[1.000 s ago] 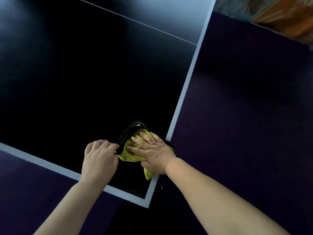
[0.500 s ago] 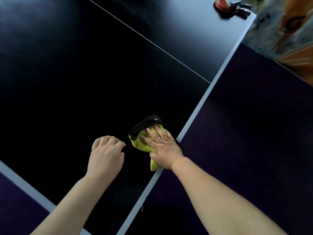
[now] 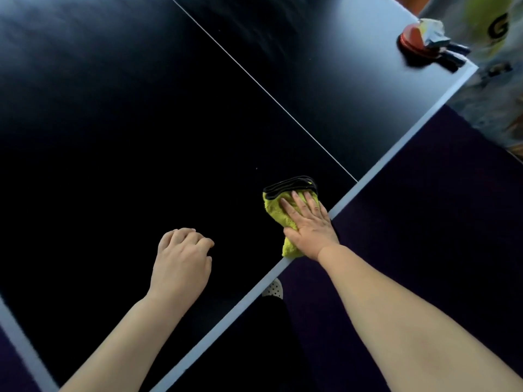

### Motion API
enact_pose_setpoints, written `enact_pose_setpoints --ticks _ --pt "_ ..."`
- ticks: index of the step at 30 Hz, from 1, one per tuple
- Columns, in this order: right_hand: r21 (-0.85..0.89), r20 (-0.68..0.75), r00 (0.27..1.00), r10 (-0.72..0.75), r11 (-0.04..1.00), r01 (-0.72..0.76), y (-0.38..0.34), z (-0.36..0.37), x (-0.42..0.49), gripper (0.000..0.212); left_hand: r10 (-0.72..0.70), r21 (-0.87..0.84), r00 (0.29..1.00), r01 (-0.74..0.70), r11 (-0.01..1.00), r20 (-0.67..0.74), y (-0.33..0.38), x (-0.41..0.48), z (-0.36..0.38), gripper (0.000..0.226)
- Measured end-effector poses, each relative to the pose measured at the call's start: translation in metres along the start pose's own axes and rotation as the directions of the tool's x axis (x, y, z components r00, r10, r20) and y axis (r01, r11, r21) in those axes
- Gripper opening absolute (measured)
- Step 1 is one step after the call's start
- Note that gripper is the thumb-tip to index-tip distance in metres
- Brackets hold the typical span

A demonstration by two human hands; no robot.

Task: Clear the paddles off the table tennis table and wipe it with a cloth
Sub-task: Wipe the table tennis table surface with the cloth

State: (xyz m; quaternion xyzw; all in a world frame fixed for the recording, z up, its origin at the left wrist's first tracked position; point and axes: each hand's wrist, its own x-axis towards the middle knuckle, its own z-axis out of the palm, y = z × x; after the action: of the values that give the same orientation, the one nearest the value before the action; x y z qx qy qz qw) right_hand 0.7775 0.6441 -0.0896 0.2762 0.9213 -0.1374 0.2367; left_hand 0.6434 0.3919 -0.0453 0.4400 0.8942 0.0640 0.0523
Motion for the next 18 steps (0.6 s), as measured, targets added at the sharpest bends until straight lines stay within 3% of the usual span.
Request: enact_pose_setpoints --ticks 5,9,14,18 --pt "-0.003 0.006 1.0 0.028 1.0 -0.028 0.068 -0.03 0.027 0.07 -0.139 -0.003 0.99 0.139 0.99 0.005 0.039 0.01 0.004 0.032" --pt "-0.005 -0.003 0.991 0.136 0.991 -0.136 0.098 -0.053 0.055 0.07 -0.195 -0.012 0.981 0.195 0.981 -0.001 0.051 0.008 0.006 0.032" --pt "0.074 -0.051 0.964 0.262 0.963 -0.258 0.063 -0.056 0.084 0.073 -0.282 -0.002 0.958 0.282 0.959 -0.061 0.032 -0.012 0.006 0.021" --pt "0.014 -0.091 0.986 0.142 0.99 -0.141 0.004 -0.043 0.084 0.069 -0.365 -0.013 0.93 0.365 0.931 -0.046 0.009 -0.028 0.008 0.024"
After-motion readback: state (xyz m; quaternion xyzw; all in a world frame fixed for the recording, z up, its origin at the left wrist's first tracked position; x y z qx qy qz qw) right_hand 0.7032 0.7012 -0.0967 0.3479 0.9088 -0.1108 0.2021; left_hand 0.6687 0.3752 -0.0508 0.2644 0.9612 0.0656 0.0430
